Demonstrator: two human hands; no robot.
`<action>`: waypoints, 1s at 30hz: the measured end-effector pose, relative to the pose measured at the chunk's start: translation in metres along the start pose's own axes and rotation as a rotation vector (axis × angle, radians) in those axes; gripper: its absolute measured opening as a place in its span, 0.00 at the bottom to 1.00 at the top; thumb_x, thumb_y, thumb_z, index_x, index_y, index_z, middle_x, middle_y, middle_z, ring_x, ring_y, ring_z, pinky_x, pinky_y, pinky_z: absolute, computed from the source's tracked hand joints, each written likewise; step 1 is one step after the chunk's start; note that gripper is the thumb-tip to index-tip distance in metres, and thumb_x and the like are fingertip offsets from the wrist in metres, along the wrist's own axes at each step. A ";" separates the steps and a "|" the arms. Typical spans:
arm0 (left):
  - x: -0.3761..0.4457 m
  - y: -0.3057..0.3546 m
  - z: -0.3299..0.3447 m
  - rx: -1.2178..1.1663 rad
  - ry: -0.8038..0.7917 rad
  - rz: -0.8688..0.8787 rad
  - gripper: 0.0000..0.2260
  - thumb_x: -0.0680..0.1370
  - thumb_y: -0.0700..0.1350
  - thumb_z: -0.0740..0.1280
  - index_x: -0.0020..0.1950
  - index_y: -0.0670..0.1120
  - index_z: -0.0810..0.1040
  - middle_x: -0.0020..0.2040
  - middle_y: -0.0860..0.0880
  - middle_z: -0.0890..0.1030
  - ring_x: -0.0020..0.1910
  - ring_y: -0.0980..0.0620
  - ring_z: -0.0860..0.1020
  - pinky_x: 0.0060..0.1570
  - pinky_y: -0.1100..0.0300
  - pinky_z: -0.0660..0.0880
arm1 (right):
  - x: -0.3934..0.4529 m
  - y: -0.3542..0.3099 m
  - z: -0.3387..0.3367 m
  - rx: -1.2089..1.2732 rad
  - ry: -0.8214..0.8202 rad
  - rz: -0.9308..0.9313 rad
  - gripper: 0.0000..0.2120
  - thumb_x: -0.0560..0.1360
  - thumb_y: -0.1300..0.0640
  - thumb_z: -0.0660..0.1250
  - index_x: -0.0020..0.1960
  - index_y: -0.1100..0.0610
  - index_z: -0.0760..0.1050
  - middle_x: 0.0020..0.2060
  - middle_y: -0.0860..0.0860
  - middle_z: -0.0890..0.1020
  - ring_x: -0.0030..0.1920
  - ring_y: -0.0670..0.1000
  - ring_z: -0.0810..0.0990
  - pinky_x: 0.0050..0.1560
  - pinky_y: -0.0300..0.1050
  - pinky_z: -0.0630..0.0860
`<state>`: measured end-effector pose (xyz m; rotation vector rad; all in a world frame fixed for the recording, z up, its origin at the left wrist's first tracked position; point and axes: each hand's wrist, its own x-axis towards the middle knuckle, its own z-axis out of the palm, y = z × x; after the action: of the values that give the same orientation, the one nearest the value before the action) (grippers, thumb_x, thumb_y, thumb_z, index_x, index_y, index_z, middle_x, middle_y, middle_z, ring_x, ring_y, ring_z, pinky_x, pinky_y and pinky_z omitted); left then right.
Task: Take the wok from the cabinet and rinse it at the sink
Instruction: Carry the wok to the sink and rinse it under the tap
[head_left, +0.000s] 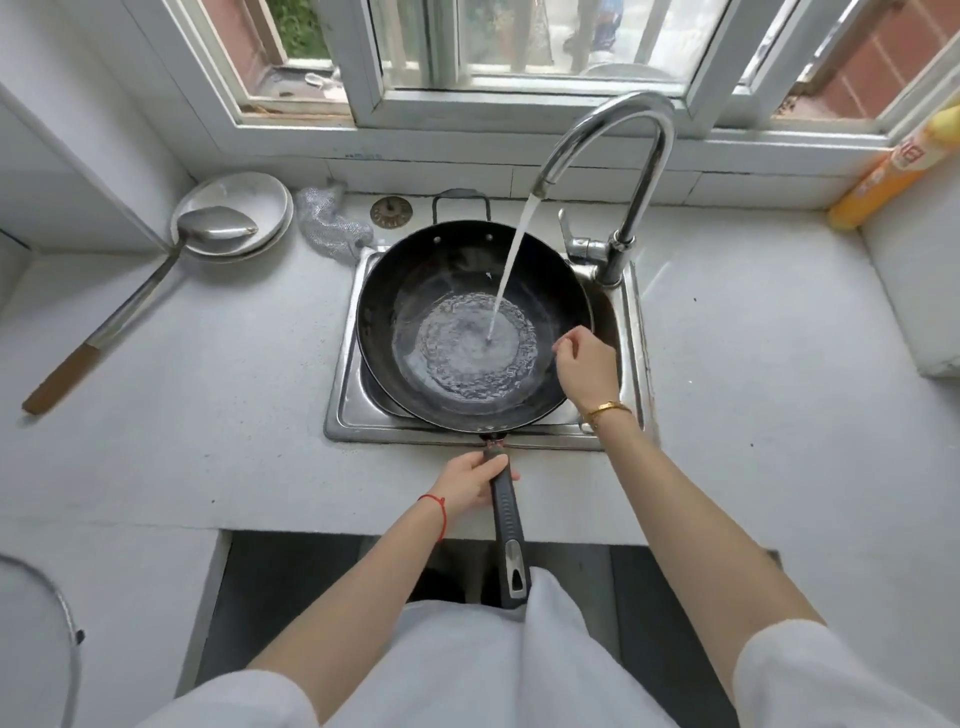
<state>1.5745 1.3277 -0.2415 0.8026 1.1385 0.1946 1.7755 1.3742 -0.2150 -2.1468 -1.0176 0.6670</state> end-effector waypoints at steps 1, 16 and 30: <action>0.001 0.000 -0.001 0.020 -0.012 -0.004 0.07 0.83 0.42 0.61 0.55 0.39 0.75 0.47 0.46 0.82 0.43 0.51 0.79 0.45 0.62 0.79 | -0.010 0.006 0.003 -0.039 -0.019 0.026 0.11 0.79 0.57 0.57 0.46 0.59 0.77 0.41 0.54 0.82 0.41 0.54 0.80 0.42 0.49 0.77; 0.011 0.006 -0.012 0.110 -0.058 -0.118 0.06 0.81 0.45 0.66 0.46 0.45 0.74 0.46 0.42 0.80 0.41 0.48 0.78 0.38 0.61 0.79 | -0.134 0.022 0.040 0.163 -0.570 0.499 0.21 0.78 0.42 0.57 0.47 0.59 0.79 0.42 0.57 0.83 0.43 0.56 0.81 0.49 0.49 0.81; -0.004 0.002 0.005 -0.240 -0.106 -0.155 0.13 0.85 0.45 0.55 0.48 0.40 0.75 0.48 0.44 0.79 0.46 0.49 0.78 0.55 0.52 0.74 | -0.172 0.019 0.059 0.515 -0.471 0.604 0.12 0.77 0.54 0.66 0.37 0.59 0.72 0.26 0.53 0.73 0.22 0.49 0.72 0.24 0.39 0.74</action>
<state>1.5775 1.3248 -0.2363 0.5045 1.0495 0.1537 1.6467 1.2469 -0.2395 -1.8467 -0.3152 1.5851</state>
